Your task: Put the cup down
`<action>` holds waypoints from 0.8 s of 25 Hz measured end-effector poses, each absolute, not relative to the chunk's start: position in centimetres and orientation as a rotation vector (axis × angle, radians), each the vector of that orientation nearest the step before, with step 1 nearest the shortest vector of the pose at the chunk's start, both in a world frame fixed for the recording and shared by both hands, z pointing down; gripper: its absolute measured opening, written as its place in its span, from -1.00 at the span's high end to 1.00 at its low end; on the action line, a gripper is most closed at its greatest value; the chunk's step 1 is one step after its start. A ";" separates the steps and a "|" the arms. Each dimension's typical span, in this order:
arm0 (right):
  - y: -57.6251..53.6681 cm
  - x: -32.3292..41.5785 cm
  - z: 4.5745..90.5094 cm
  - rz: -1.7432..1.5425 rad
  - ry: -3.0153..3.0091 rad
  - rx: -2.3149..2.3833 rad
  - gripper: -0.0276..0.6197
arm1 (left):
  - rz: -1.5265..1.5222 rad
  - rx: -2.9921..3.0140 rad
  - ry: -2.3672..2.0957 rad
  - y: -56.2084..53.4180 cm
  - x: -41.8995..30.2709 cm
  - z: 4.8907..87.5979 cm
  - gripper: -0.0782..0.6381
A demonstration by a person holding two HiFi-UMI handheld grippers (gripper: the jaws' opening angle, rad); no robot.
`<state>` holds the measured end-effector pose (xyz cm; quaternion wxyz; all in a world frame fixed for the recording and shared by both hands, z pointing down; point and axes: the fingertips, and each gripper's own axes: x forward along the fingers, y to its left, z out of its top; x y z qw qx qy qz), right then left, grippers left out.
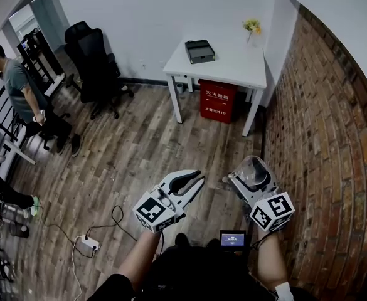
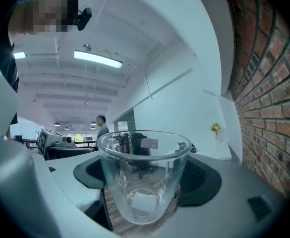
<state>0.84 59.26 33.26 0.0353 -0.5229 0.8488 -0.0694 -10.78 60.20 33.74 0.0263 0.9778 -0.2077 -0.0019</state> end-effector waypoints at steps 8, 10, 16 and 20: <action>58.9 3.3 33.9 -0.208 2.641 -1.579 -0.35 | -0.014 3.007 -0.684 60.7 -8.2 34.3 0.59; 58.8 3.6 34.2 -0.219 2.643 -1.574 -0.35 | -0.038 3.014 -0.683 60.6 -7.9 34.5 0.59; 57.5 4.1 34.7 -0.237 2.652 -1.561 -0.35 | -0.050 2.997 -0.698 58.7 -7.4 35.3 0.59; 54.9 4.5 35.0 -0.227 2.645 -1.570 -0.35 | -0.066 3.006 -0.679 55.9 -7.1 35.8 0.59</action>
